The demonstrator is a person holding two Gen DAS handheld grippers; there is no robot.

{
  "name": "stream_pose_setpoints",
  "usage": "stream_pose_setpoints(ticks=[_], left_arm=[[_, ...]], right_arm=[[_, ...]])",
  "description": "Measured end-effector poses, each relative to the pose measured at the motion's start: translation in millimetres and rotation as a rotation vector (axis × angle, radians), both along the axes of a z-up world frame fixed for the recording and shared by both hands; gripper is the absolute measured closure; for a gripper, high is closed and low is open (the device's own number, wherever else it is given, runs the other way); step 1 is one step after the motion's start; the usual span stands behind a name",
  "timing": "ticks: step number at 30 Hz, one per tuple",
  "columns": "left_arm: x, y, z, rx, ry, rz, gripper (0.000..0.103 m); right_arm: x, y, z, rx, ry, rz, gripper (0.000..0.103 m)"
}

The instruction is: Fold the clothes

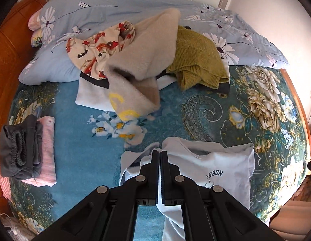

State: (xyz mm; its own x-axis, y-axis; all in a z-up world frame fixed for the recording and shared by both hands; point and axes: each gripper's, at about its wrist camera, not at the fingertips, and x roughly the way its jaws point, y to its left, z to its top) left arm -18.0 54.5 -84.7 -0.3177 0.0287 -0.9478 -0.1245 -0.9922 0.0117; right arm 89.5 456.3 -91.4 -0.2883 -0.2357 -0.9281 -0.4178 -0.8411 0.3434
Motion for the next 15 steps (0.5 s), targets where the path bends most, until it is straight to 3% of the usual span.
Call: stream_pose_setpoints(ticks=[5,11,13,15], left_arm=[[-21.8,-8.3,-31.6,0.004,-0.09,0.01,0.102],[7.1,-31.4,-53.2,0.09,-0.171,0.082,0.101],[21.1,-38.3,-60.1,0.108,-0.203,0.118,0.101],[34.3,-43.2,-64.5,0.116,-0.226,0.151,0.101]], right_arm=[[-26.5,-27.5,-8.3,0.008,-0.054,0.043,0.097],[-66.7,-88.8,-36.3,0.027,-0.144,0.239,0.097],[-81.5,-111.4,-49.0,0.025,-0.167,0.32,0.093],[-96.5,-133.7,-62.2,0.02,-0.188,0.402,0.077]])
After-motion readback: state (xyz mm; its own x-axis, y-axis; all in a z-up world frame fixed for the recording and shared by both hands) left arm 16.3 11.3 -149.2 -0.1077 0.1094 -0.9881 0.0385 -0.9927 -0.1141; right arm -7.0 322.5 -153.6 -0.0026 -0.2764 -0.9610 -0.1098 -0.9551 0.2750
